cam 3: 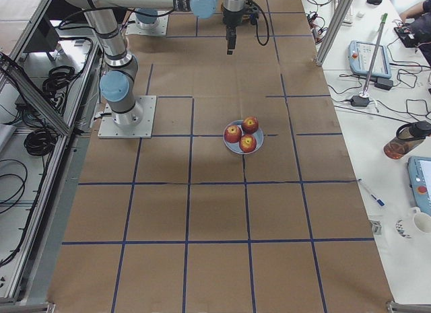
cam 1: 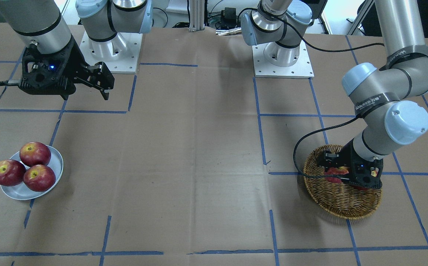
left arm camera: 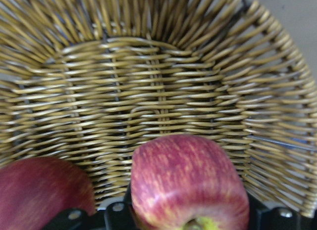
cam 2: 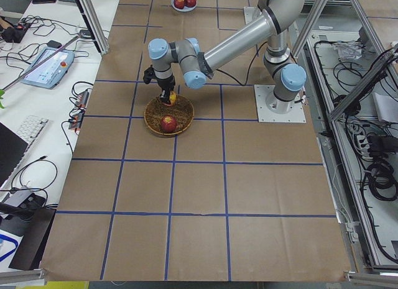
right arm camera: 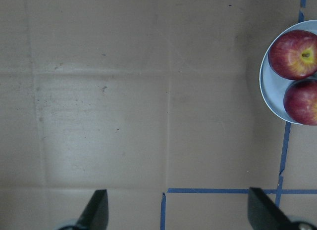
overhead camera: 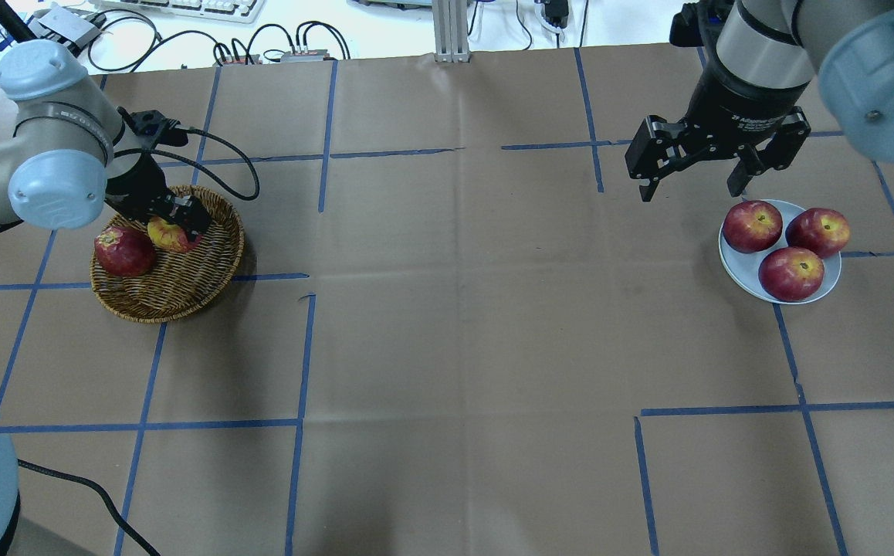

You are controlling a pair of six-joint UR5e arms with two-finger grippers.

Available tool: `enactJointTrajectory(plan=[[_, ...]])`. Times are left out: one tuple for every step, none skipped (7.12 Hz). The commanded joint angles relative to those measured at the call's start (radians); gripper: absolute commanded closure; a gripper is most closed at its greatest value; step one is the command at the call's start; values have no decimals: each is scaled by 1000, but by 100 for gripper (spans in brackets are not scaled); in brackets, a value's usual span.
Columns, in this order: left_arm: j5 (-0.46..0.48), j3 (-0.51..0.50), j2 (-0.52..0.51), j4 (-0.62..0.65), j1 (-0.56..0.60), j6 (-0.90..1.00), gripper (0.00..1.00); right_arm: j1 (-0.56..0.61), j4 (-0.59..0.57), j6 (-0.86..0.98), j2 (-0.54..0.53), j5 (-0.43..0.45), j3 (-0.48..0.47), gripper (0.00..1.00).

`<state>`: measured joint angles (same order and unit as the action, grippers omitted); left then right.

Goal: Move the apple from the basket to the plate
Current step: 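Close the left gripper on the red apple in the basket, then lift the apple and carry it with the left gripper toward table center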

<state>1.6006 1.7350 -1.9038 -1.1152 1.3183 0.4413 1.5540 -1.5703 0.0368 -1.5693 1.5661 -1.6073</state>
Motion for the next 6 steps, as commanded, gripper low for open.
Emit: enactJointTrajectory(plan=[[-8, -20, 26, -12, 210, -320, 67, 0, 1, 0, 0, 0, 0, 0], [-14, -37, -6, -2, 298, -470, 67, 0, 1, 0, 0, 0, 0, 0], [-13, -67, -68, 52, 384, -592, 67, 0, -1, 0, 0, 0, 0, 0], [-7, -109, -137, 87, 466, -684, 67, 0, 1, 0, 0, 0, 0, 0], [22, -164, -197, 92, 531, -737, 67, 0, 1, 0, 0, 0, 0, 0], [22, -204, -246, 92, 564, -806, 67, 0, -1, 0, 0, 0, 0, 0]])
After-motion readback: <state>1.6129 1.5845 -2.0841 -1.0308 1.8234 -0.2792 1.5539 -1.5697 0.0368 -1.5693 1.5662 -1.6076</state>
